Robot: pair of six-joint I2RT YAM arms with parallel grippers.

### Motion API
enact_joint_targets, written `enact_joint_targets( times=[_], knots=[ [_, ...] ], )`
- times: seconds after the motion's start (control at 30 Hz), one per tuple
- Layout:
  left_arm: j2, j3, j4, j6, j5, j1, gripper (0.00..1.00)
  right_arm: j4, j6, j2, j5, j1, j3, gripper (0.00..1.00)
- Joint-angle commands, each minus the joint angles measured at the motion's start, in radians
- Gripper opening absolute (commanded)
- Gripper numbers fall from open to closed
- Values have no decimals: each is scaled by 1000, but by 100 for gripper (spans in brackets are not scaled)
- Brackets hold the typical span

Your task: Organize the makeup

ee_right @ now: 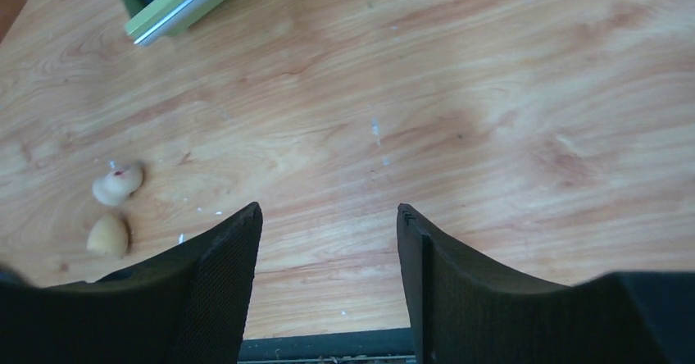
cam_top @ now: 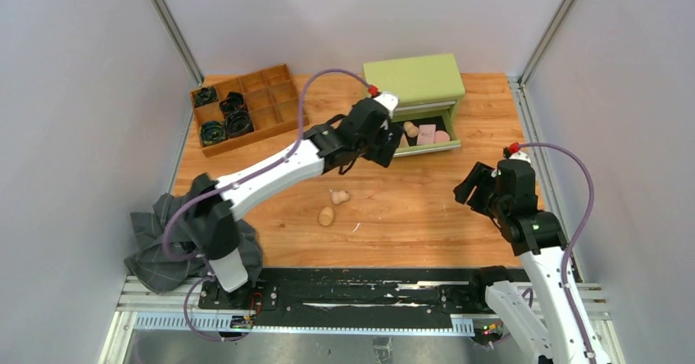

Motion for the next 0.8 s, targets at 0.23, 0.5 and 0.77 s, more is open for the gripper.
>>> enact_joint_targets(
  times=[0.23,0.5,0.77],
  knots=[
    [-460,-542,-108,-206,-59,129,90,304,-51,292,59,534,52,63],
    [-703,-783,-137,-359,19,347,90,383,-28,757,-17,657,258,67],
    [-808,-839,-165,-352,35,489,90,382,-63,1097,-79,707,487,63]
  ],
)
